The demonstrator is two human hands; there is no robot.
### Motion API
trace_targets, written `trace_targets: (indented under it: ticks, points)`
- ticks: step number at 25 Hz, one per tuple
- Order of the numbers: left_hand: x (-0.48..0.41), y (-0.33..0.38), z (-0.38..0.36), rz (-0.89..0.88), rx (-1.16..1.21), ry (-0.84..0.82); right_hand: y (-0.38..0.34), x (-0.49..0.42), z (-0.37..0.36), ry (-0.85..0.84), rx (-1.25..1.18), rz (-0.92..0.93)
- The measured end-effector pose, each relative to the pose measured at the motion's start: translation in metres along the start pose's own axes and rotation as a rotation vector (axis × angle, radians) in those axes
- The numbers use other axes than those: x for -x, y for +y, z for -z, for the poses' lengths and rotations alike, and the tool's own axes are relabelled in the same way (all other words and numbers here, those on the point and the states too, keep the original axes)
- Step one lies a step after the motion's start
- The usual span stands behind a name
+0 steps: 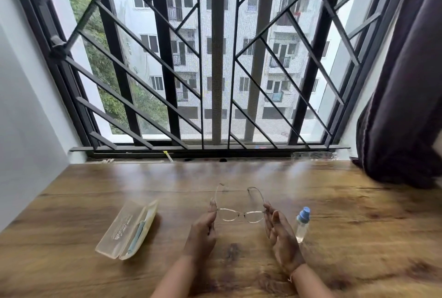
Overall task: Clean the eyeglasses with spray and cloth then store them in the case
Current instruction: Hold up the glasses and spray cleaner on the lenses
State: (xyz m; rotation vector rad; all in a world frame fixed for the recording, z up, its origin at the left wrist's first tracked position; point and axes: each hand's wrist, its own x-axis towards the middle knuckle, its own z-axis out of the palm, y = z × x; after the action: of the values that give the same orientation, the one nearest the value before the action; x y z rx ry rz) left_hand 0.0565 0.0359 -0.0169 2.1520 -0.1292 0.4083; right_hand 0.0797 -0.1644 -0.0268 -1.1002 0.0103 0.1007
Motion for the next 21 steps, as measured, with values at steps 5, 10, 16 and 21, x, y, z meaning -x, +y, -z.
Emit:
trace_targets:
  ticks: [5,10,16,21]
  points:
    - [0.007,-0.004,-0.006,0.023,0.015,-0.018,0.003,0.003,0.004,0.016,0.017,0.004]
    - [0.014,-0.012,-0.013,0.015,-0.038,-0.018,0.002,0.008,0.005,0.007,0.057,-0.002]
    - [0.019,-0.02,-0.016,0.038,-0.103,-0.035,-0.001,0.009,0.003,-0.078,0.095,-0.009]
    - [0.017,-0.017,-0.015,0.077,-0.087,-0.053,0.001,0.004,0.006,-0.059,0.124,-0.042]
